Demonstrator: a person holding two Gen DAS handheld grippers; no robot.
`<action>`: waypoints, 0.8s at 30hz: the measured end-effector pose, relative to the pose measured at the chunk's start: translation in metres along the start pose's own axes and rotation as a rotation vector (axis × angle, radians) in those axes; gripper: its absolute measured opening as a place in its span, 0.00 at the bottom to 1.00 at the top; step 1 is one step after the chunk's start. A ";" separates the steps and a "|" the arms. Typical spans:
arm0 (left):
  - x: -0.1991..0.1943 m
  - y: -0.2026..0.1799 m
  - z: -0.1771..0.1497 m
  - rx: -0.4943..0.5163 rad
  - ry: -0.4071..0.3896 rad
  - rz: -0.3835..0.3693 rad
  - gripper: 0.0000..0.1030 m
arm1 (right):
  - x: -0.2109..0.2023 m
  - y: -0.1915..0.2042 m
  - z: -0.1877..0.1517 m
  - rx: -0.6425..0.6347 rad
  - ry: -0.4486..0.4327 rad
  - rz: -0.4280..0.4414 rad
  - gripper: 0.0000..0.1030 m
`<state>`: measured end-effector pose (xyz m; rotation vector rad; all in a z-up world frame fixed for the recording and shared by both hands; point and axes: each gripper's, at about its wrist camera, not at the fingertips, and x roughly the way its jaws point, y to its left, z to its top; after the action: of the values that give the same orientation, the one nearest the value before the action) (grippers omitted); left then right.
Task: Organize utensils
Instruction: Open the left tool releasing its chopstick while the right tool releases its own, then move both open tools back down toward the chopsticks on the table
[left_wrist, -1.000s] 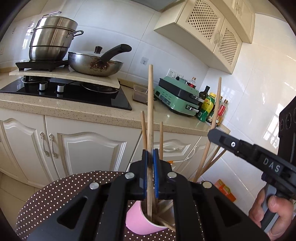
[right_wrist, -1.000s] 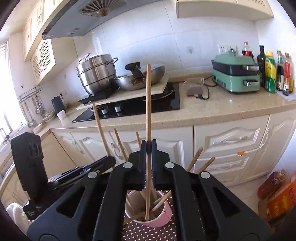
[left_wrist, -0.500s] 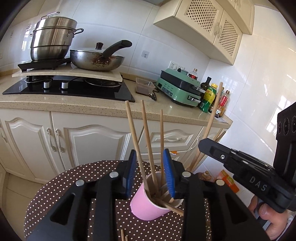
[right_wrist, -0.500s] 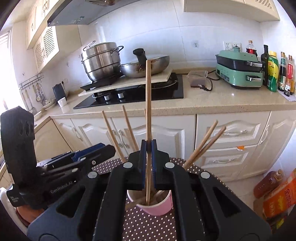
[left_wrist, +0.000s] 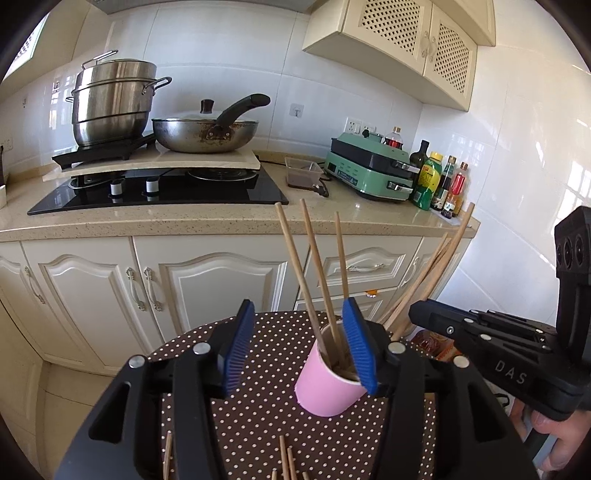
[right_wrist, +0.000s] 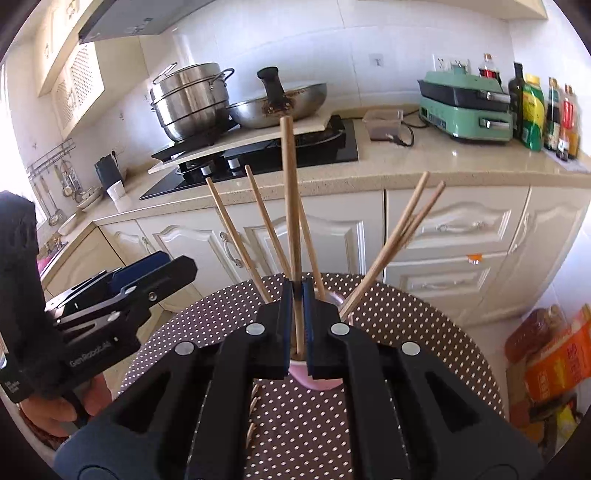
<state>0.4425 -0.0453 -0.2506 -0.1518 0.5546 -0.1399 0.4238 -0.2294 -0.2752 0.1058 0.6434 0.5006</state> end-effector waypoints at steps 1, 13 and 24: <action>-0.001 0.001 0.000 0.001 0.003 0.003 0.49 | -0.001 0.001 -0.001 0.003 0.004 -0.004 0.07; -0.029 0.019 -0.005 0.021 0.031 0.010 0.56 | -0.018 0.013 -0.009 0.052 0.030 -0.041 0.09; -0.051 0.042 -0.017 0.033 0.069 0.021 0.56 | -0.051 0.020 -0.016 0.081 -0.006 -0.097 0.50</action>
<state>0.3949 0.0026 -0.2462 -0.1099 0.6218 -0.1343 0.3712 -0.2369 -0.2553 0.1515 0.6593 0.3811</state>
